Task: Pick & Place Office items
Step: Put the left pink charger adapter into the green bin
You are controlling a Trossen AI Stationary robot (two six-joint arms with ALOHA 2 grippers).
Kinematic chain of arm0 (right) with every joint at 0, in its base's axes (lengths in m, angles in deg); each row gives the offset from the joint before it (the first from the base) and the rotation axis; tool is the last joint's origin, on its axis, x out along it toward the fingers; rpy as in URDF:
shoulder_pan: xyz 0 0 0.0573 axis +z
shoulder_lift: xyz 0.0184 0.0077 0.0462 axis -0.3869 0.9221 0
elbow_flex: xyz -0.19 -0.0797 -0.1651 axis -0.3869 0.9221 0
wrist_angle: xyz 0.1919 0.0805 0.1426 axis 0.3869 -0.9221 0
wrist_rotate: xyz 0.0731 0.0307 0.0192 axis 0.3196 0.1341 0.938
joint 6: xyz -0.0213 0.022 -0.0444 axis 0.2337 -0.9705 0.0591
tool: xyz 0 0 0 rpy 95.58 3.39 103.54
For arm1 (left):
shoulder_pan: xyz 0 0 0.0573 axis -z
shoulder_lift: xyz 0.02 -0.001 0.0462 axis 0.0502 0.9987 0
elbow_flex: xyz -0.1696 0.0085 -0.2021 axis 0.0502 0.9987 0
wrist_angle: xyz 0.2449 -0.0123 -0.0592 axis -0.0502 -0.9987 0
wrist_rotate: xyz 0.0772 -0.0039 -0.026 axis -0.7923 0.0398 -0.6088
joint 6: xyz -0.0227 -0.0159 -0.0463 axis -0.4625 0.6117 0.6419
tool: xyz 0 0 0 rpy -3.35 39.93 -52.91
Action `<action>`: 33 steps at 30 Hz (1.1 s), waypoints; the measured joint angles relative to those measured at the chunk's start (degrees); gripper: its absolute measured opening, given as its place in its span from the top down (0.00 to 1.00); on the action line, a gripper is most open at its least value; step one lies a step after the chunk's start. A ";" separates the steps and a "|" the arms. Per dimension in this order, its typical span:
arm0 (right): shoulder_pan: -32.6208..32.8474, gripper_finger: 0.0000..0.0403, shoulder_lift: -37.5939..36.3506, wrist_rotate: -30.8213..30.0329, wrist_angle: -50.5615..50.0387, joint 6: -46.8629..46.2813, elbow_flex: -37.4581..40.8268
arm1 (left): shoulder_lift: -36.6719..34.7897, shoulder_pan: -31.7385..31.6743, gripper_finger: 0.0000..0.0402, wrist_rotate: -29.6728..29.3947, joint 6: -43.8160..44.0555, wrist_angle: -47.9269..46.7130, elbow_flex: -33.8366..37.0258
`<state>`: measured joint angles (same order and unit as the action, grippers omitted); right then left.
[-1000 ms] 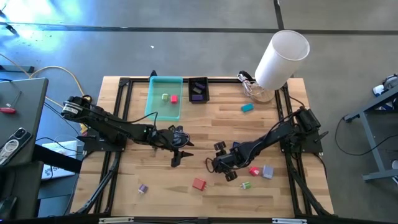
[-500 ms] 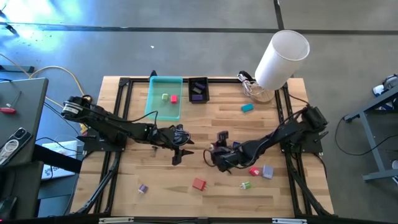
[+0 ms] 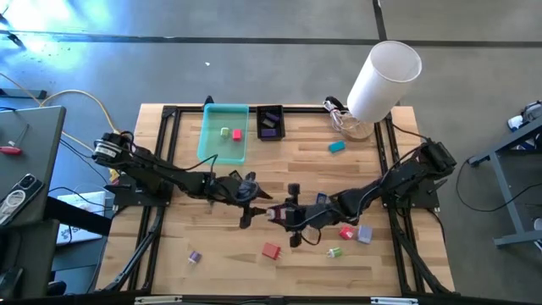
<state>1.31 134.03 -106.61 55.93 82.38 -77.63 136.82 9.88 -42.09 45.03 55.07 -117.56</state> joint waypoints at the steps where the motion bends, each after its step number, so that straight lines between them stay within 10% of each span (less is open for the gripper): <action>1: 0.29 0.70 0.00 -0.13 1.45 0.76 0.00 | -0.04 0.40 0.47 0.04 0.39 1.87 -0.02; 15: 2.63 0.70 0.00 -2.27 14.05 5.85 0.00 | -0.04 8.57 0.47 -0.88 -14.06 15.87 -0.11; 28: 7.90 0.70 -6.24 -18.36 3.04 -1.57 -0.04 | -0.04 15.76 0.47 -22.29 -38.88 16.48 -0.11; 33: 6.28 0.70 -7.93 -11.53 -4.22 -12.32 -0.04 | -0.04 17.93 0.47 -25.73 -56.59 17.53 -0.11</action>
<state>7.59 126.10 -118.14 51.70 70.06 -77.68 136.78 27.81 -67.82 -11.56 72.60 -117.67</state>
